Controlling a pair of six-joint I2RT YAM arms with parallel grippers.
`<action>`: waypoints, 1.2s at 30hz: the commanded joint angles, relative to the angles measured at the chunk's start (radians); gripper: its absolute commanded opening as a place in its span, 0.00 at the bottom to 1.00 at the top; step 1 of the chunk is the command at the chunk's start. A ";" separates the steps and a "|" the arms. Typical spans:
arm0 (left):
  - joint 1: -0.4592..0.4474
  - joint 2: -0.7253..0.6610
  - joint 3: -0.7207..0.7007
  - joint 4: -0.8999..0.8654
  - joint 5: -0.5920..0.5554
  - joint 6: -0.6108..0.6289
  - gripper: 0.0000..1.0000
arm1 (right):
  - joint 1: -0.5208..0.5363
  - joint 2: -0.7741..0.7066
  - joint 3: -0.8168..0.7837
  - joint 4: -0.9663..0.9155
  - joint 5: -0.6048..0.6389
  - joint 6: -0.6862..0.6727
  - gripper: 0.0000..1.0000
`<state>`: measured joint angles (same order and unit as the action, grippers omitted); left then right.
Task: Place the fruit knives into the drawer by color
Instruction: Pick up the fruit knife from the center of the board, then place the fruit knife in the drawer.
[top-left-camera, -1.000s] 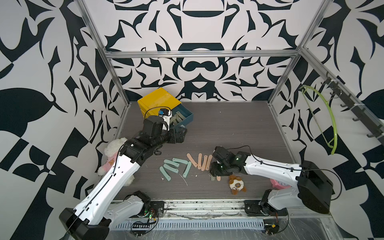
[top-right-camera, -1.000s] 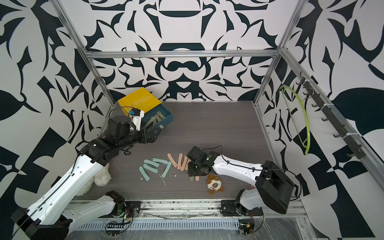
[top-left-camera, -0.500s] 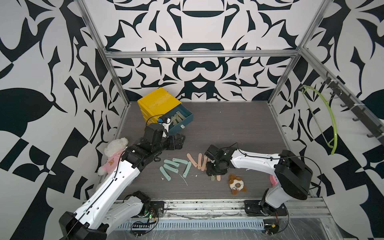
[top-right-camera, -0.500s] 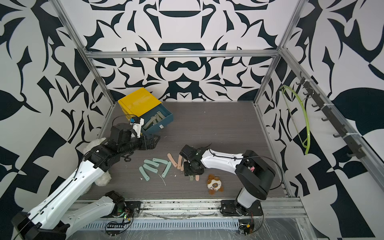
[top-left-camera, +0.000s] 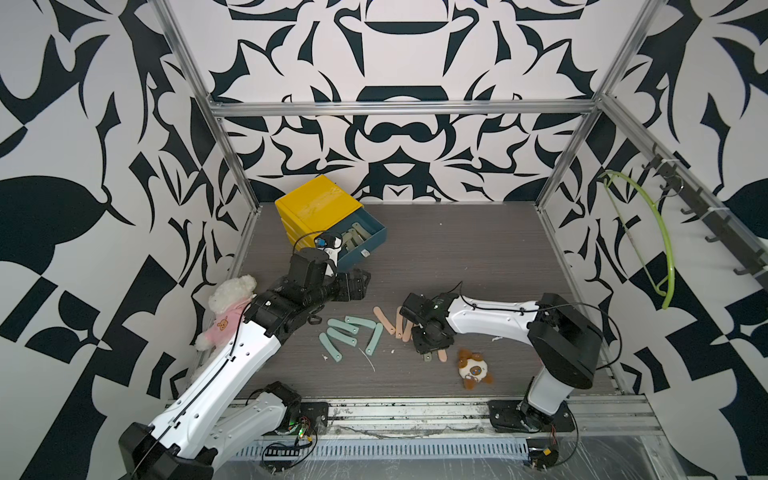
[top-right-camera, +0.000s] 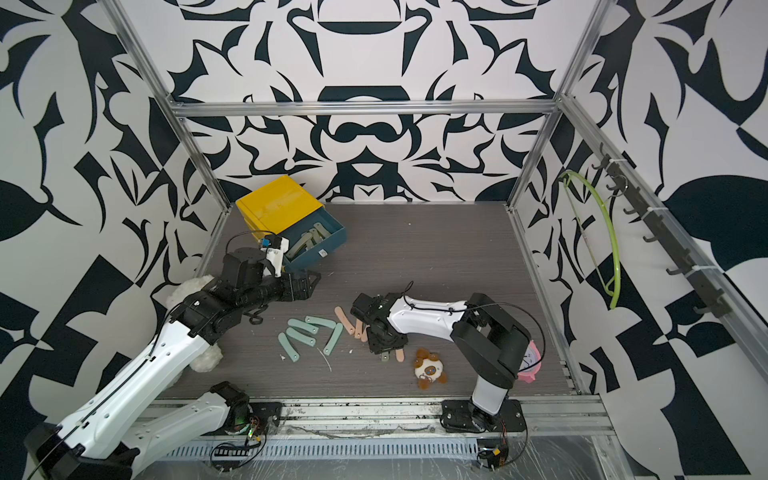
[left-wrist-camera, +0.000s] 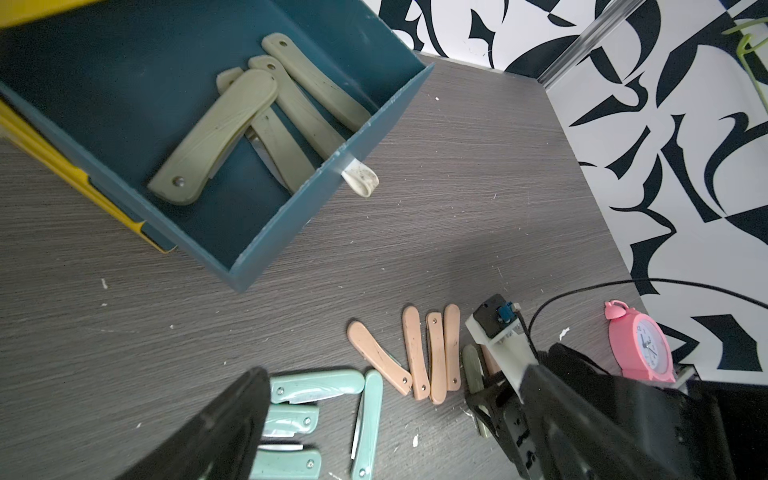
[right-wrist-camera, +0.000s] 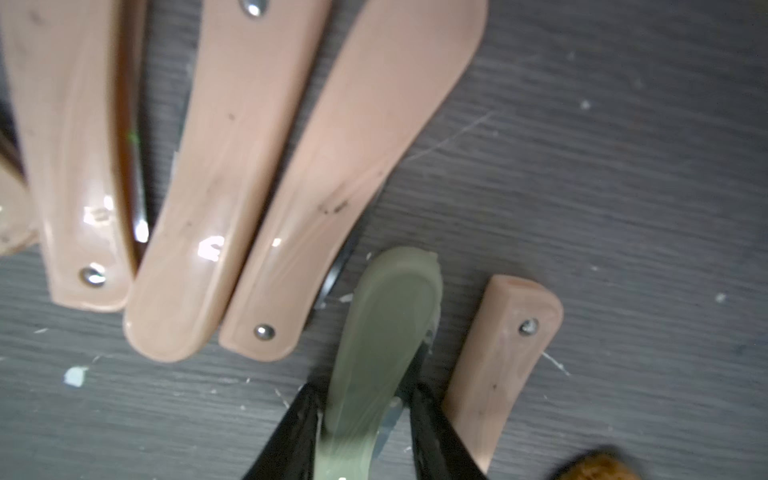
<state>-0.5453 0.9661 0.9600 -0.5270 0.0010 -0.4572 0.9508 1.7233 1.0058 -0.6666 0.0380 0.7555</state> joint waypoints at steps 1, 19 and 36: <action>0.000 -0.009 -0.018 0.014 0.007 -0.005 0.99 | -0.003 0.053 -0.004 -0.011 0.075 -0.019 0.35; -0.001 -0.011 -0.054 0.005 0.012 -0.039 0.99 | -0.003 -0.115 -0.018 0.091 0.200 -0.071 0.14; 0.000 -0.038 -0.179 0.035 -0.006 -0.107 0.99 | -0.003 -0.271 0.232 0.128 0.247 -0.229 0.15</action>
<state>-0.5453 0.9546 0.8059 -0.5030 0.0013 -0.5404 0.9504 1.4780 1.1419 -0.5713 0.2554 0.5865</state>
